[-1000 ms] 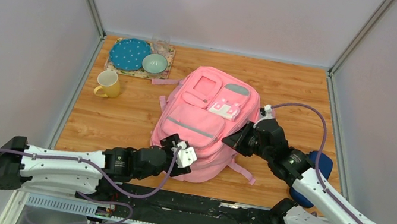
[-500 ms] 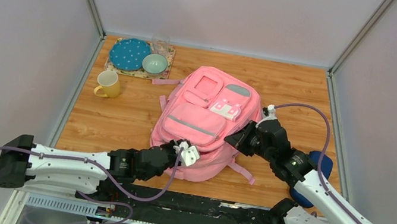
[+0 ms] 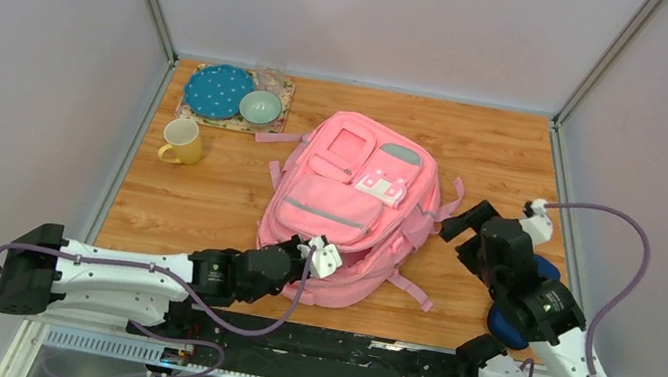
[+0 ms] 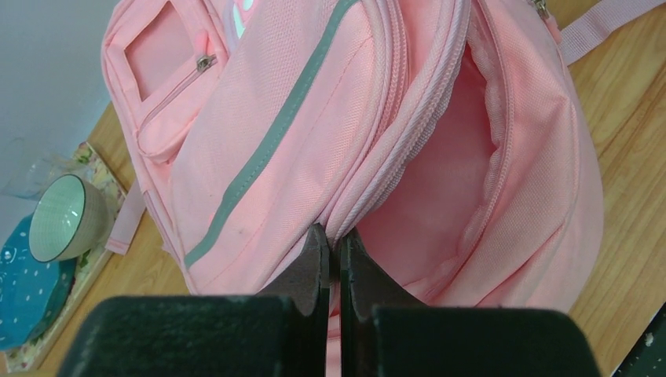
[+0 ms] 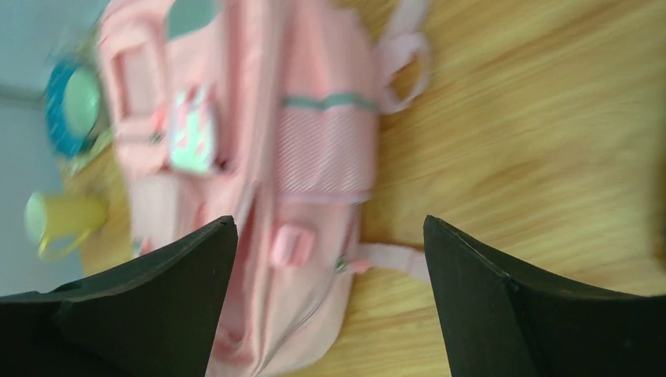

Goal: Pack the student bag
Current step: Unzip the student bag at the center of the board, then pick up the stationery from the center of the board.

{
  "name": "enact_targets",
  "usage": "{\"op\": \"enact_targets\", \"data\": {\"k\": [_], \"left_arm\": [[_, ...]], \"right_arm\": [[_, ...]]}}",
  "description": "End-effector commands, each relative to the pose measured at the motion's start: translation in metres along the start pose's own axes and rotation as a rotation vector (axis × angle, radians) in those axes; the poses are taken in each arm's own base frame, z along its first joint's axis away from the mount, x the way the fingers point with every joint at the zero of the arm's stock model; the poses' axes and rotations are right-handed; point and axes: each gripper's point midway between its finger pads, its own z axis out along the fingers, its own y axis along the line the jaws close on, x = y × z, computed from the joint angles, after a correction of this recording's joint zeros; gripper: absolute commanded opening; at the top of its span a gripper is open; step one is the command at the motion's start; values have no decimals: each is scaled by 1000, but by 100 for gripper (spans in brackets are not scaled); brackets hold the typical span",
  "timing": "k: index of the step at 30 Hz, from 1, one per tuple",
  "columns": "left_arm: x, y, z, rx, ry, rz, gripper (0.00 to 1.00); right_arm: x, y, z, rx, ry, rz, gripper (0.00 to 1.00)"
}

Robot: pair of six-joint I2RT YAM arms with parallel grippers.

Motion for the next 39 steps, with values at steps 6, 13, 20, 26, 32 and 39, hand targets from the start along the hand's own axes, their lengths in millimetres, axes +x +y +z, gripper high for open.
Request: {"op": "enact_targets", "data": {"k": [6,13,20,26,32,39], "left_arm": [[-45,-15,12,105,-22,-191,0],[-43,-23,23,168,10,-251,0],[-49,-23,27,210,-9,-311,0],[-47,-27,27,229,1,-316,0],[-40,-27,25,227,9,-323,0],[-32,-29,25,230,34,-326,0]], "right_arm": [[-43,-175,2,660,-131,235,93],[-62,-231,-11,848,-186,385,94],[-59,-282,-16,1074,-149,420,95],[-43,-301,16,1027,-96,420,96],[-18,-295,58,864,108,381,97],[4,-286,83,737,217,386,96]]}}
